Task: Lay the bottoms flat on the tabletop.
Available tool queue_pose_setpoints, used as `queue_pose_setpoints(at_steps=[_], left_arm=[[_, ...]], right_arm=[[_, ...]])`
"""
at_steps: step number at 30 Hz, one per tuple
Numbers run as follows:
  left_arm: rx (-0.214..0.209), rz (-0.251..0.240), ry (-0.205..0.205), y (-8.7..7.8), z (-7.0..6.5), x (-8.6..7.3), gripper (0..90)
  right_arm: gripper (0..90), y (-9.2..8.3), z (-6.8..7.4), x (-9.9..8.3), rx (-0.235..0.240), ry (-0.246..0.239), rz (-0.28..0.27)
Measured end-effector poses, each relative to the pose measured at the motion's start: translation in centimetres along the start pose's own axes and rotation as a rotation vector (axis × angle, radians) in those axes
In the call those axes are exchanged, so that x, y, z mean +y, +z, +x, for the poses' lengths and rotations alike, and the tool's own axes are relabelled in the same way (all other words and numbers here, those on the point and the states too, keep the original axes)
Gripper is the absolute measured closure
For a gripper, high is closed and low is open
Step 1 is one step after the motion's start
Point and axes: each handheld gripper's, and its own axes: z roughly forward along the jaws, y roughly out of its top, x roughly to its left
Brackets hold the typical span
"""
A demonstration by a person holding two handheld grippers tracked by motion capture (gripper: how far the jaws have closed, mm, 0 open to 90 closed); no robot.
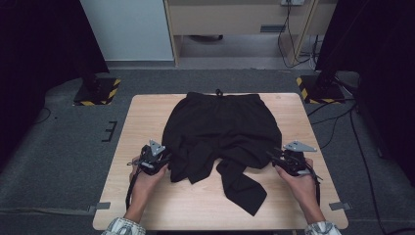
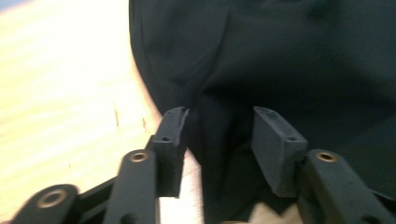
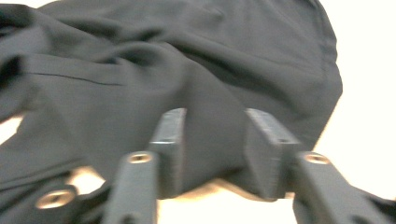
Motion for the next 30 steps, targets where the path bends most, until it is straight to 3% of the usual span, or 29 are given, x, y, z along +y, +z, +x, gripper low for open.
queue_pose_setpoints(at_steps=[3, 8, 13, 14, 15, 17, 21, 25, 27, 29, 30], left_arm=[[-0.021, -0.035, 0.015, -1.0, -1.0, 0.4, 47.8], [-0.044, -0.09, 0.063, -2.1, -3.1, 1.2, 40.6], [-0.147, -0.101, 0.105, -1.5, -5.8, 1.7, 35.5], [-0.147, -0.101, 0.105, -1.5, -5.8, 1.7, 34.5], [-0.162, -0.087, 0.139, -0.9, -6.7, 1.9, 33.6], [-0.171, -0.079, 0.162, -0.1, -7.4, 2.1, 32.0], [-0.182, -0.052, 0.18, 1.4, -8.0, 2.5, 29.1], [-0.197, -0.05, 0.184, 2.3, -8.1, 3.0, 28.9], [-0.213, -0.013, 0.216, 3.5, -8.8, 3.2, 29.0], [-0.209, -0.003, 0.228, 3.9, -9.0, 3.3, 30.9], [-0.202, 0.03, 0.253, 4.4, -9.4, 3.5, 32.8]], right_arm=[[45.0, -0.5, 1.8, 0.2, 0.018, -0.035, -0.004], [35.3, 0.2, 4.4, 0.1, 0.065, -0.082, 0.026], [29.3, 0.6, 6.2, -0.4, 0.115, -0.127, 0.063], [29.2, 0.7, 6.5, -0.6, 0.125, -0.134, 0.068], [29.4, 0.7, 6.8, -0.9, 0.127, -0.145, 0.077], [29.7, 0.7, 7.3, -1.3, 0.134, -0.169, 0.1], [29.8, 0.6, 8.0, -2.4, 0.151, -0.196, 0.143], [29.2, 0.4, 8.5, -3.0, 0.164, -0.194, 0.156], [28.7, 0.2, 9.2, -3.7, 0.174, -0.215, 0.175], [28.8, 0.2, 9.3, -3.9, 0.173, -0.221, 0.177], [29.5, 0.2, 9.6, -4.3, 0.171, -0.232, 0.192]])
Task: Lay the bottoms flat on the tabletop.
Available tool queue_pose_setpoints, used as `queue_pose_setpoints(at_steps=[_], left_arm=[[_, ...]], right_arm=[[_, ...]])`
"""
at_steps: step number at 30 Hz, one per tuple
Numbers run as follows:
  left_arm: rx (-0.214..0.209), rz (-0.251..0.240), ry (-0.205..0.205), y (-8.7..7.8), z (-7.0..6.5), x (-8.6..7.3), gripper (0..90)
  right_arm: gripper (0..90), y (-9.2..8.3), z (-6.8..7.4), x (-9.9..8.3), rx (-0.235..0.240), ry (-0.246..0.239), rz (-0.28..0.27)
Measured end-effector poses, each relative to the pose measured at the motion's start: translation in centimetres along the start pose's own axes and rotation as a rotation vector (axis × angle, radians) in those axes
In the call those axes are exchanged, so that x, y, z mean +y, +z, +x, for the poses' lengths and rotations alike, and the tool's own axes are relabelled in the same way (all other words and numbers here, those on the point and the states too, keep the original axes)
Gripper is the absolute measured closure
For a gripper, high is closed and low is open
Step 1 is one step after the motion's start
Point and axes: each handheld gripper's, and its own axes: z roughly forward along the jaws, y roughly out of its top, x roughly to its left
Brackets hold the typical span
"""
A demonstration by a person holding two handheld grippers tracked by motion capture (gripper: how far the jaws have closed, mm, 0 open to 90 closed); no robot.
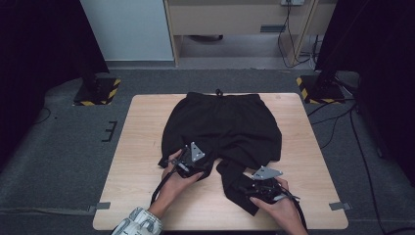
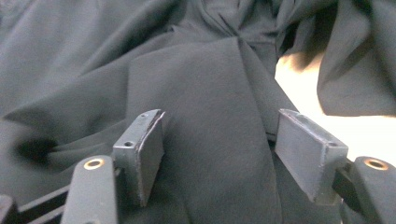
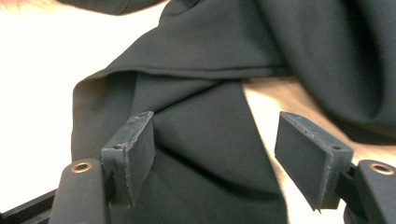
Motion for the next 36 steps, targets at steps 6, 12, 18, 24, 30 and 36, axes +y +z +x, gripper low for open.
queue_pose_setpoints(at_steps=[6, 12, 18, 24, 30, 36], left_arm=[[-0.018, 0.041, -0.011, 0.1, 0.4, -0.1, 64.4], [-0.053, -0.093, -0.08, -3.3, 2.3, 0.3, 84.4], [0.014, -0.109, -0.133, -4.7, 5.2, -1.1, 82.8], [0.061, 0.002, -0.191, -3.2, 8.2, -2.8, 84.9], [0.05, 0.049, -0.211, -2.5, 8.6, -3.3, 84.1], [0.043, 0.082, -0.203, -1.9, 8.4, -3.5, 81.8]], right_arm=[[41.5, 0.5, 0.6, -0.1, 0.01, -0.02, -0.002], [58.7, 0.5, 0.8, -0.1, 0.034, -0.04, -0.012], [69.9, 0.2, 0.3, -0.2, 0.039, -0.04, -0.009], [84.9, -0.3, -0.9, -0.6, 0.027, -0.01, -0.015], [85.4, -1.6, -2.5, -1.2, -0.007, 0.025, -0.002], [85.3, -4.6, -4.6, -4.0, -0.057, 0.091, 0.031]])
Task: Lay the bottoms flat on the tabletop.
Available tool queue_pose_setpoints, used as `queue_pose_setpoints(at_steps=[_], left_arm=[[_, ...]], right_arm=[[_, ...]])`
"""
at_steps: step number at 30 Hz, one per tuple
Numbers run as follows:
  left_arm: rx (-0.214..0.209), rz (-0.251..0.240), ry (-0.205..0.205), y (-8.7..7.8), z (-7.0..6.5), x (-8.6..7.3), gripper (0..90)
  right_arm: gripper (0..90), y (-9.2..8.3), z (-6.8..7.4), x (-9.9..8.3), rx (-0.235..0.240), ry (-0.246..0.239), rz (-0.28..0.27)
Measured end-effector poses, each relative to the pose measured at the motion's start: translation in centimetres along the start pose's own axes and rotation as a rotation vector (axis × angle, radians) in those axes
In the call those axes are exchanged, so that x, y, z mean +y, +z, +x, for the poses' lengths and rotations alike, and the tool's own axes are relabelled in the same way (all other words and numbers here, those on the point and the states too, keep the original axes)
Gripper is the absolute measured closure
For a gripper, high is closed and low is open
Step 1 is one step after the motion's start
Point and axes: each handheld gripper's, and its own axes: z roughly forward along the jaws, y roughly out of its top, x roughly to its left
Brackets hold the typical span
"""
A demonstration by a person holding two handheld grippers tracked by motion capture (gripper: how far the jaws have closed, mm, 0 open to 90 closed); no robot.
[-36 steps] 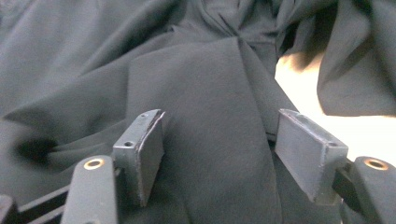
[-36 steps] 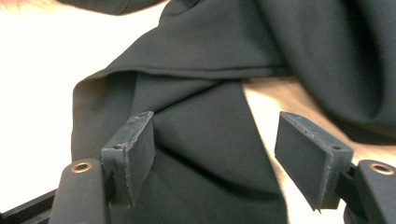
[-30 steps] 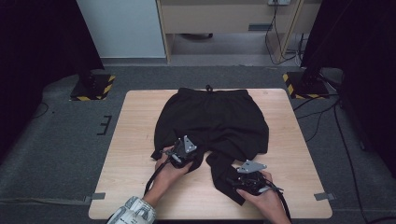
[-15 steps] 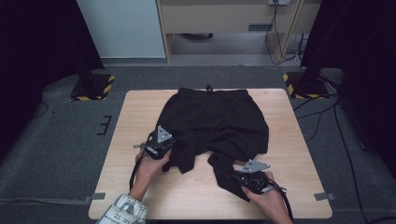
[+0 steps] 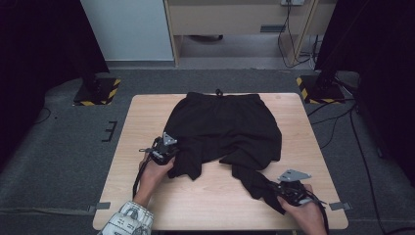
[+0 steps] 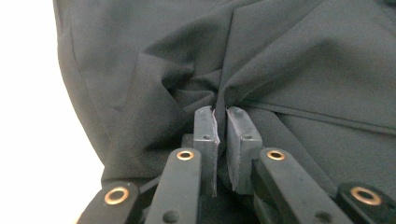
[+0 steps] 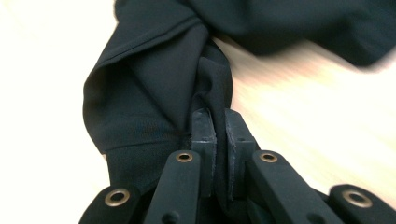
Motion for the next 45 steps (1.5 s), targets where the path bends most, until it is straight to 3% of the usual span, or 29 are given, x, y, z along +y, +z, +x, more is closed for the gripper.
queue_pose_setpoints(at_steps=[6, 10, 13, 16, 19, 21, 25, 28, 32, 35, 38, 42, 45], left_arm=[[0.007, 0.024, 0.014, 0.3, -0.1, -0.1, 80.4], [0.009, 0.031, 0.032, 0.3, -0.4, -0.1, 78.6], [0.025, 0.019, 0.025, 0.3, -0.6, 0.0, 71.7], [0.041, 0.001, 0.026, 0.0, -0.8, 0.0, 61.5], [0.052, -0.02, 0.038, -0.6, -1.1, -0.3, 55.9], [0.057, -0.037, 0.037, -1.2, -1.3, -0.5, 52.7], [0.046, -0.074, 0.023, -2.5, -1.6, -1.2, 47.2], [0.032, -0.124, 0.035, -3.6, -2.2, -1.6, 44.8], [0.029, -0.151, 0.031, -4.4, -2.9, -1.9, 43.0], [0.009, -0.176, 0.021, -4.9, -3.4, -1.9, 43.0], [-0.006, -0.198, 0.037, -5.0, -4.1, -1.6, 43.1], [-0.022, -0.212, 0.081, -5.0, -5.1, -1.1, 43.3], [-0.046, -0.225, 0.105, -4.7, -5.7, -0.5, 42.5]], right_arm=[[84.8, -3.3, -1.9, -2.8, -0.062, 0.085, 0.02], [79.2, -4.8, -2.4, -3.6, -0.115, 0.101, 0.027], [60.6, -4.9, -3.0, -3.3, -0.134, 0.151, -0.039], [50.6, -4.4, -2.6, -2.4, -0.127, 0.139, -0.092], [47.0, -3.6, -2.0, -1.3, -0.092, 0.138, -0.137], [47.7, -2.8, -1.5, -0.5, -0.056, 0.126, -0.147], [50.3, -0.4, -0.6, 0.4, 0.029, 0.085, -0.078], [48.8, 0.7, -0.1, 1.1, 0.047, 0.045, -0.046], [50.8, 2.0, -0.1, 1.6, 0.048, 0.027, -0.017], [58.7, 2.2, -0.1, 1.8, 0.048, 0.019, -0.022], [74.7, 2.1, -0.1, 1.7, 0.055, 0.002, -0.02], [85.1, 1.9, -0.2, 1.6, 0.071, -0.014, -0.012], [86.2, 1.5, -0.1, 1.3, 0.078, -0.017, -0.006]])
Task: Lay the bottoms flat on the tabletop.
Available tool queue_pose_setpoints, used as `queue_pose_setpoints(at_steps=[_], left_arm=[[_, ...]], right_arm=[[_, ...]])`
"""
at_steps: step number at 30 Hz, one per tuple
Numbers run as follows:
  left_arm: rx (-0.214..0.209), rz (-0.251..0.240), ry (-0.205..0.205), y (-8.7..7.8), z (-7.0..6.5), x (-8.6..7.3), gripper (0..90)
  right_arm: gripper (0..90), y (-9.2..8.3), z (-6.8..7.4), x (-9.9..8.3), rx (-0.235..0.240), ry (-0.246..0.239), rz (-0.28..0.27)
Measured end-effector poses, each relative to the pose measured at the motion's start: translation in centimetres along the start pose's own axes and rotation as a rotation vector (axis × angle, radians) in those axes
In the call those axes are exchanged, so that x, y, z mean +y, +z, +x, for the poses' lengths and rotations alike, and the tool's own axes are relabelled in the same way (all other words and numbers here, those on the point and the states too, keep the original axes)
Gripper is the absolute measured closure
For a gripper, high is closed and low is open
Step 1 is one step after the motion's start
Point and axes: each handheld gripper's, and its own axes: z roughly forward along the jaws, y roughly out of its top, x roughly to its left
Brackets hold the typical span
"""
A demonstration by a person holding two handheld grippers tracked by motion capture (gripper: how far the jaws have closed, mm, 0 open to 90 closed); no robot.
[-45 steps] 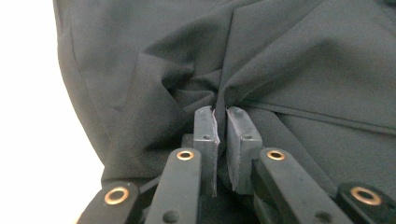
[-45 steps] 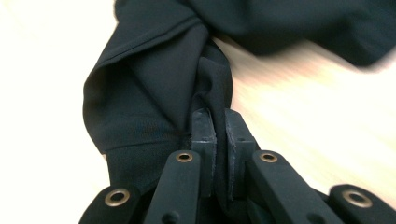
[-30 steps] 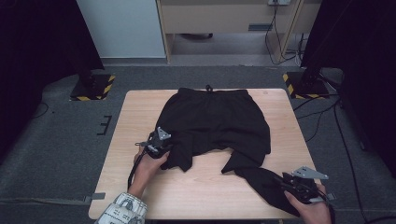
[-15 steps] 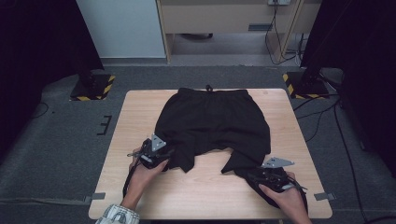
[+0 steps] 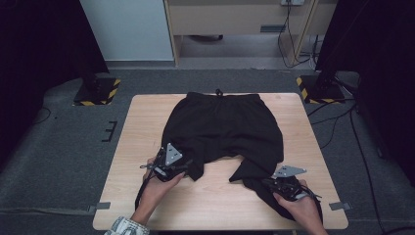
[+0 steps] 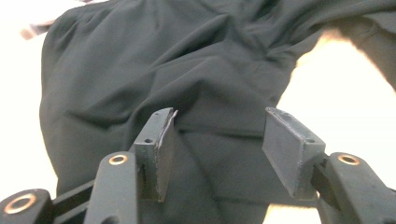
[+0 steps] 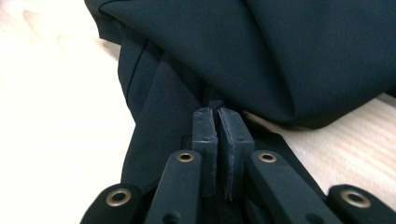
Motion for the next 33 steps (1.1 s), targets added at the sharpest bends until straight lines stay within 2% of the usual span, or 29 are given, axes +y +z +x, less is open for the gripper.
queue_pose_setpoints(at_steps=[7, 12, 13, 14, 18, 23, 26, 28, 29, 32, 33], left_arm=[[-0.061, -0.013, 0.05, 2.1, -1.5, 1.7, 41.0], [-0.117, -0.01, 0.07, 4.1, -2.6, 2.9, 41.0], [-0.117, -0.01, 0.07, 4.1, -2.6, 2.9, 41.1], [-0.139, -0.009, 0.086, 5.0, -3.2, 3.3, 41.1], [-0.17, -0.005, 0.127, 6.4, -4.3, 4.0, 40.5], [-0.195, -0.044, 0.15, 7.6, -5.0, 4.3, 38.4], [-0.199, -0.043, 0.15, 8.5, -5.3, 4.5, 36.6], [-0.196, -0.029, 0.167, 9.2, -5.5, 4.6, 36.4], [-0.199, -0.021, 0.171, 9.4, -5.6, 4.6, 35.9], [-0.198, -0.01, 0.167, 10.3, -5.8, 4.6, 35.5], [-0.199, -0.004, 0.165, 10.5, -5.9, 4.6, 35.2]], right_arm=[[86.6, -1.7, 0.4, -1.7, -0.007, 0.008, 0.004], [86.5, -3.4, 0.6, -3.3, -0.029, 0.049, 0.007], [86.5, -3.4, 0.6, -3.3, -0.029, 0.049, 0.007], [86.2, -4.2, 0.6, -4.1, -0.046, 0.07, 0.006], [85.9, -5.3, 0.7, -5.1, -0.062, 0.095, 0.01], [81.9, -5.9, 0.6, -5.7, -0.086, 0.124, 0.003], [74.4, -6.3, 0.5, -5.6, -0.093, 0.143, -0.051], [68.0, -6.8, 0.1, -5.2, -0.12, 0.154, -0.108], [64.0, -7.0, -0.3, -4.7, -0.13, 0.18, -0.15], [60.5, -7.1, -1.5, -3.4, -0.142, 0.21, -0.218], [59.4, -6.7, -2.0, -2.8, -0.132, 0.222, -0.238]])
